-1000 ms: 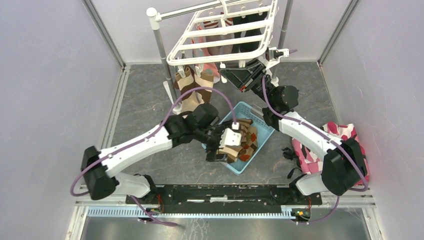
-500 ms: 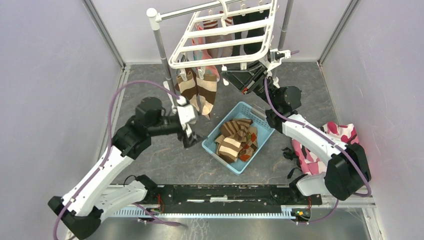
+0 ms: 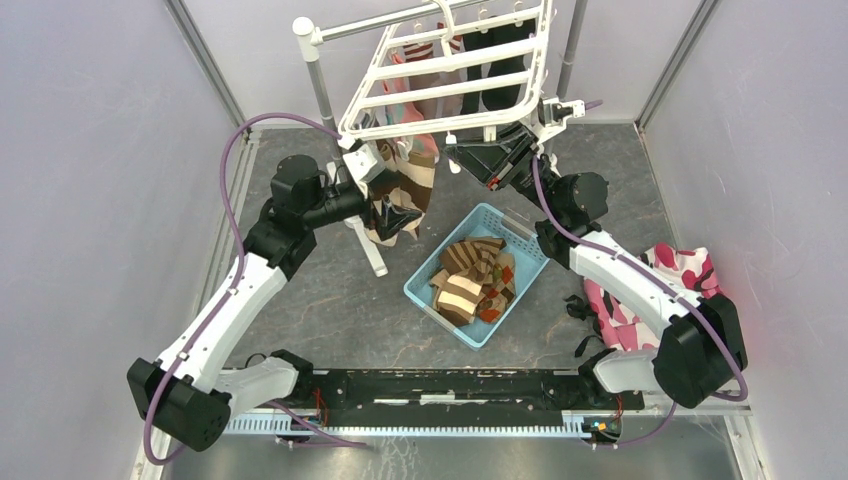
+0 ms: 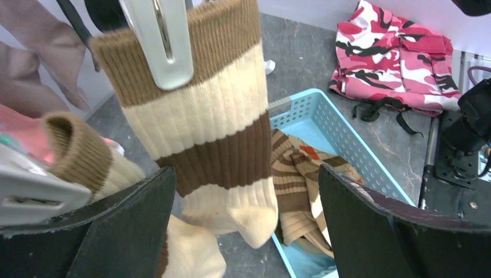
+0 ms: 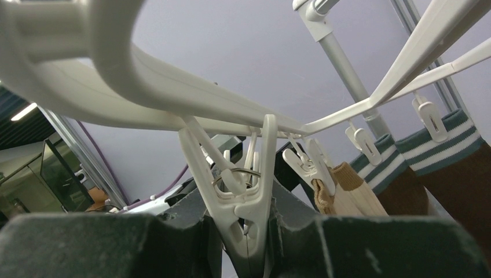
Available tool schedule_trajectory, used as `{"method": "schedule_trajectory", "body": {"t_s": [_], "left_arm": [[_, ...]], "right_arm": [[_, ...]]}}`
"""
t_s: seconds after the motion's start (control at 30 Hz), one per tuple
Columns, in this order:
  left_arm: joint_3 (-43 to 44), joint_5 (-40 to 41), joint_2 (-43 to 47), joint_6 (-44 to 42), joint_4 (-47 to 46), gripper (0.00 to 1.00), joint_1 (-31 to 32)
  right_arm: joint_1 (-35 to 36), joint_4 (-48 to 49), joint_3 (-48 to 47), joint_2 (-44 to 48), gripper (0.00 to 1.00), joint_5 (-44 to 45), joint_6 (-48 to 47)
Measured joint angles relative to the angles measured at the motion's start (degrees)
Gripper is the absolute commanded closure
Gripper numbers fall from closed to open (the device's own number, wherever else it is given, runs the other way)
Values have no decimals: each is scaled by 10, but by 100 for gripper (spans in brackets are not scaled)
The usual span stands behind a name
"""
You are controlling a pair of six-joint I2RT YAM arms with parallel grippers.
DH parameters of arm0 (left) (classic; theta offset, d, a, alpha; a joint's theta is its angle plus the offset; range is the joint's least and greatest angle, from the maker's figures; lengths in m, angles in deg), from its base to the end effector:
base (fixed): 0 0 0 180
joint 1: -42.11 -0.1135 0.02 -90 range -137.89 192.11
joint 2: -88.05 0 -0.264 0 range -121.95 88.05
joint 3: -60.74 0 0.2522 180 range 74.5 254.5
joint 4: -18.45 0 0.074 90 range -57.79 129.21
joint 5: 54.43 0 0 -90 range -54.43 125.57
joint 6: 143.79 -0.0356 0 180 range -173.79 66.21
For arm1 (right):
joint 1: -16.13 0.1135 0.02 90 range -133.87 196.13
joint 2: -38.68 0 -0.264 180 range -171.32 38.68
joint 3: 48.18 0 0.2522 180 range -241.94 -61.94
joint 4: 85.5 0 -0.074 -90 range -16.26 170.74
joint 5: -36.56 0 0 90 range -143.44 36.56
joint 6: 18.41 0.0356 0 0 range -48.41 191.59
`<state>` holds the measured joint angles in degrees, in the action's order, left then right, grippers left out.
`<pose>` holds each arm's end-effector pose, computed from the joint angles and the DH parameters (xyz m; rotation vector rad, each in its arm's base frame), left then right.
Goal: Remove the socks clipped to the hanger
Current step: Remove the sock from the hanger.
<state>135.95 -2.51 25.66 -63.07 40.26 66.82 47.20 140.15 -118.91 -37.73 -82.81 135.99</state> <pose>0.2128 -0.1221 0.3875 0.9667 1.4649 -0.7688 0.2389 0.1643 0.4126 -0.2474 1.1021 1.7355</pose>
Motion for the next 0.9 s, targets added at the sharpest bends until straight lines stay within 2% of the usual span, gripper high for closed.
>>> {"method": "schedule_trajectory", "body": {"t_s": [0.5,0.63,0.77,0.83,0.9], "left_arm": [[1,27,-45,30,-81,5,0],[1,37,-59,32,-87,17,-2],[1,30,-59,44,-87,29,-2],[1,23,-59,57,-87,39,-2],[-2,17,-55,71,-87,56,-2]], "right_arm": [[-3,-1,0,-1,77,-6,6],[-4,-1,0,-1,74,-21,8],[-4,0,0,-2,66,-31,9],[-4,0,0,-5,61,-36,9],[-4,0,0,-9,57,-49,10]]}}
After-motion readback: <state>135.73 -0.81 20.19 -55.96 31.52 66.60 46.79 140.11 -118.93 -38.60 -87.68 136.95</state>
